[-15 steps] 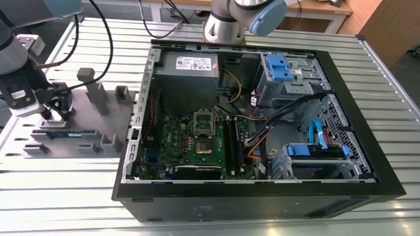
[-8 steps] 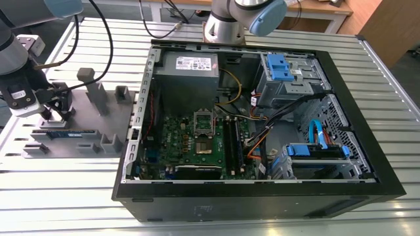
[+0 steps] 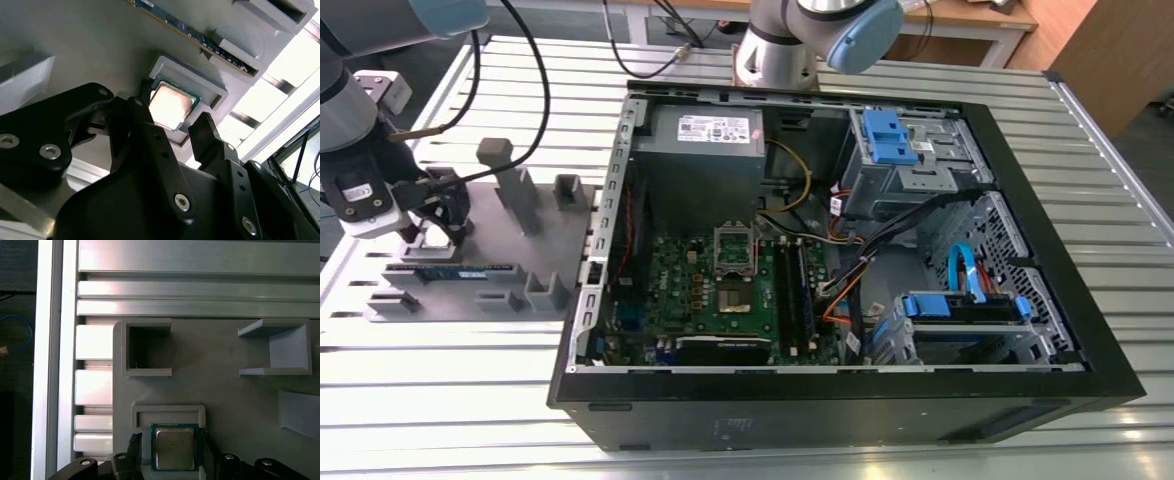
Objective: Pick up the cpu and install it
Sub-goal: 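Pick up the cpu and move it towards the insertion slot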
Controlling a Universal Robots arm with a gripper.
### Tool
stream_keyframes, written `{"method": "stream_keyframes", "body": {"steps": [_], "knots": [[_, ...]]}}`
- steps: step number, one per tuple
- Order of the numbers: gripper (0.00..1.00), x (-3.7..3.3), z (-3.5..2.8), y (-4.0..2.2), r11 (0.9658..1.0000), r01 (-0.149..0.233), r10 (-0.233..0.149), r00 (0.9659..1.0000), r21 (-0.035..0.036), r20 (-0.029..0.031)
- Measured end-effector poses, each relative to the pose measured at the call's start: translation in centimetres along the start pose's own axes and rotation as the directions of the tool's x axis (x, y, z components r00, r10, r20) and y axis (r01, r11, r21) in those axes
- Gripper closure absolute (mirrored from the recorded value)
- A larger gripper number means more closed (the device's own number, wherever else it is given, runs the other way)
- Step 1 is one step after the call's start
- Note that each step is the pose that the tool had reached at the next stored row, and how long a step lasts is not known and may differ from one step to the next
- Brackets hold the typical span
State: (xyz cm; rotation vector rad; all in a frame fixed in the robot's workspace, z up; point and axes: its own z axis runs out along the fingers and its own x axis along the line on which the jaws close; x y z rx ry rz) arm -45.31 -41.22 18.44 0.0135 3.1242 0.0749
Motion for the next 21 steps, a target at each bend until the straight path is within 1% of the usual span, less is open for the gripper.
{"method": "stream_keyframes", "body": {"steps": [1,2,19,21], "knots": [[0.46,0.0,0.0,0.0,1.0,0.0,0.0,1.0,0.0,0.0],[0.4,0.0,0.0,0.0,1.0,0.0,0.0,1.0,0.0,0.0],[0.4,0.02,0.01,0.0,1.0,0.0,0.0,1.0,0.0,0.0001],[0.42,0.02,0.0,0.0,1.0,0.0,0.0,1.0,0.0,0.0001]]}}
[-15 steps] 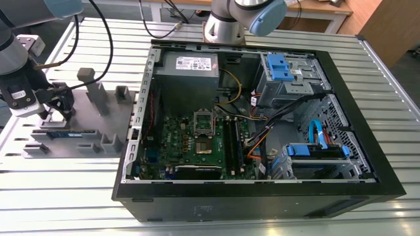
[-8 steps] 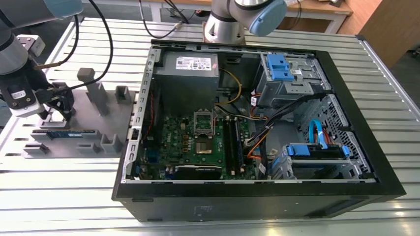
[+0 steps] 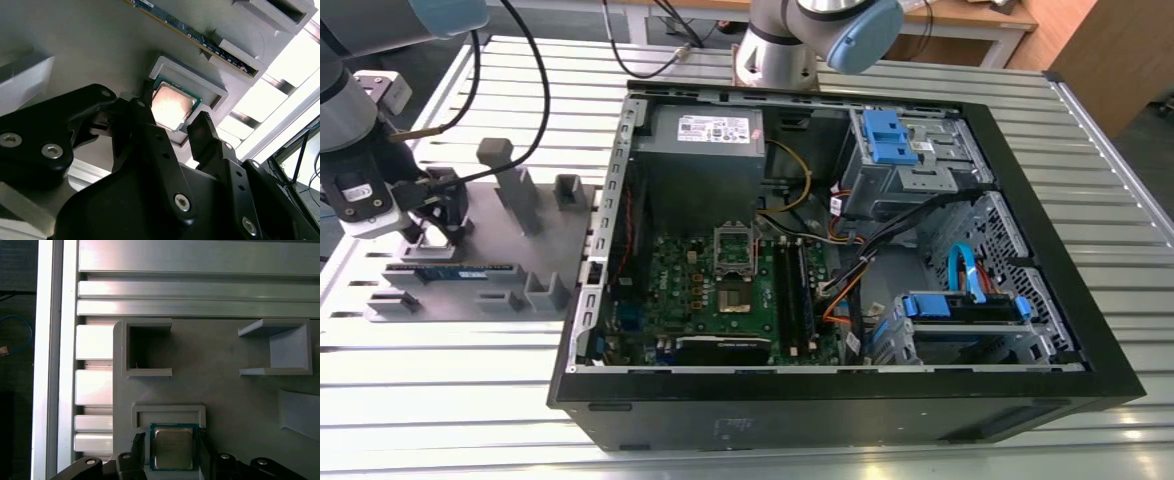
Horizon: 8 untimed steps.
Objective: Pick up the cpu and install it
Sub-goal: 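Pick up the cpu and move it towards the insertion slot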
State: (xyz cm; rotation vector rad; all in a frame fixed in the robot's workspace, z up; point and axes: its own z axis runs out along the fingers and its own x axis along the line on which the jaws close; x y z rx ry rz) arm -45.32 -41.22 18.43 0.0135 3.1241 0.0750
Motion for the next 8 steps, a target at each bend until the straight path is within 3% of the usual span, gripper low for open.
{"method": "stream_keyframes", "body": {"steps": [2,8], "knots": [[0.53,0.0,-0.01,0.0,1.0,0.0,0.0,1.0,0.0001,-0.0001],[0.53,0.0,-0.01,0.0,1.0,0.0,0.0,1.0,0.0,-0.0001]]}}
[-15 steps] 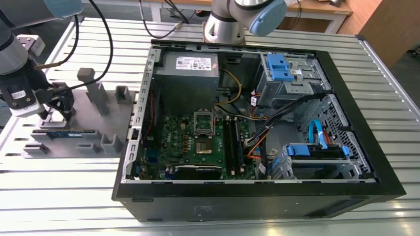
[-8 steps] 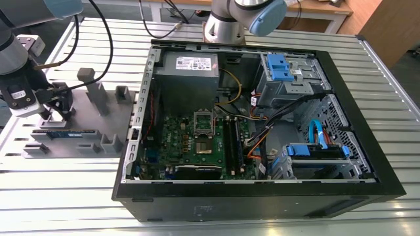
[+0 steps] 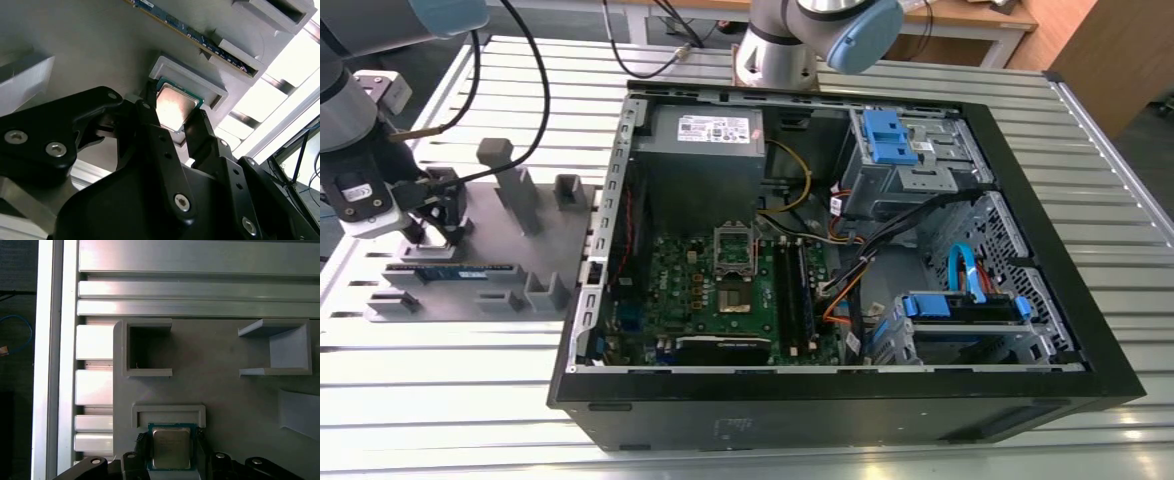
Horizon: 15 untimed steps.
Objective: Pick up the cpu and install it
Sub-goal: 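Pick up the cpu and move it towards the insertion slot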
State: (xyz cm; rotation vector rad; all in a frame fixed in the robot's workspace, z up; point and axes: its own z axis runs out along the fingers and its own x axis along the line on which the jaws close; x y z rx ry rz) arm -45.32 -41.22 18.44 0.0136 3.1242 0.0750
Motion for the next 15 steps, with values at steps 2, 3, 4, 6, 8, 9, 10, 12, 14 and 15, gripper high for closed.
{"method": "stream_keyframes", "body": {"steps": [2,3,4,6,8,9,10,12,14,15], "knots": [[0.53,0.0,-0.02,0.0,1.0,0.0,0.0,1.0,-0.0002,0.0],[0.53,0.0,-0.09,0.0,1.0,0.0,0.0,1.0,-0.0002,-0.0002],[0.53,0.0,-0.19,0.01,1.0,0.0,0.0,1.0,-0.0003,-0.0001],[0.53,-0.01,-0.44,0.02,1.0,0.0,0.0,1.0,-0.0003,0.0],[0.53,-0.01,-0.67,0.03,1.0,0.0,0.0,1.0,-0.0003,0.0],[0.53,-0.01,-0.79,0.04,1.0,0.0,0.0,1.0,-0.0003,0.0],[0.53,-0.01,-0.89,0.04,1.0,0.0,0.0,1.0,-0.0003,0.0],[0.53,-0.02,-1.01,0.05,1.0,0.0,0.0,1.0,-0.0004,0.0001],[0.53,-0.02,-1.04,0.05,1.0,0.0,0.0,1.0,-0.0005,0.0002],[0.53,-0.02,-1.3,0.06,1.0,0.0,0.0,1.0,-0.0004,0.0]]}}
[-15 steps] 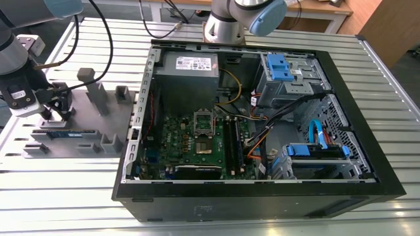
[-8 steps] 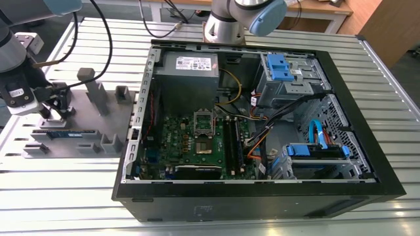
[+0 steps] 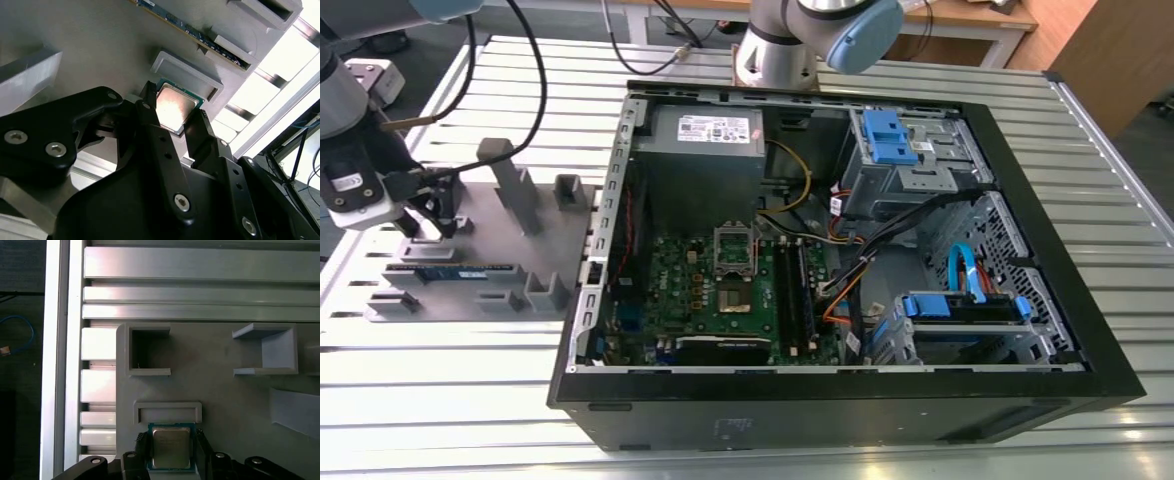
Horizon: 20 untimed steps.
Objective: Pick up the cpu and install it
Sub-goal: 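Pick up the cpu and move it towards the insertion slot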
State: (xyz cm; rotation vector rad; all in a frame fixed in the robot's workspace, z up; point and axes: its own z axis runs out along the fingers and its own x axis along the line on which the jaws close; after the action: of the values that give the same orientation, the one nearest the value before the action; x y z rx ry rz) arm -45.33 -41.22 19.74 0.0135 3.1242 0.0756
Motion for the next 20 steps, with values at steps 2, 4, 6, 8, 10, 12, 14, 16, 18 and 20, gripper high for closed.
{"method": "stream_keyframes", "body": {"steps": [2,4,6,8,10,12,14,16,18,20], "knots": [[0.53,0.0,-0.26,0.01,1.0,0.0,0.0,1.0,0.0,0.0],[0.53,0.0,-0.27,0.01,1.0,0.0,0.0,1.0,0.0001,0.0],[0.53,0.0,-0.35,0.02,1.0,0.0,0.0,1.0,0.0002,-0.0003],[0.53,-0.01,-0.48,0.02,1.0,0.0,0.0,1.0,0.0001,0.0],[0.53,-0.01,-0.63,0.03,1.0,0.0,0.0,1.0,0.0001,0.0],[0.53,-0.01,-0.8,0.04,1.0,0.0,0.0,1.0,0.0001,-0.0001],[0.53,-0.01,-1.02,0.05,1.0,0.0,0.0,1.0,0.0001,-0.0001],[0.53,-0.02,-1.28,0.06,1.0,0.0,0.0,1.0,0.0,0.0],[0.53,-0.02,-1.55,0.08,1.0,0.0,0.0,1.0,0.0,0.0001],[0.53,-0.03,-1.84,0.09,1.0,0.0,0.0,1.0,0.0,0.0]]}}
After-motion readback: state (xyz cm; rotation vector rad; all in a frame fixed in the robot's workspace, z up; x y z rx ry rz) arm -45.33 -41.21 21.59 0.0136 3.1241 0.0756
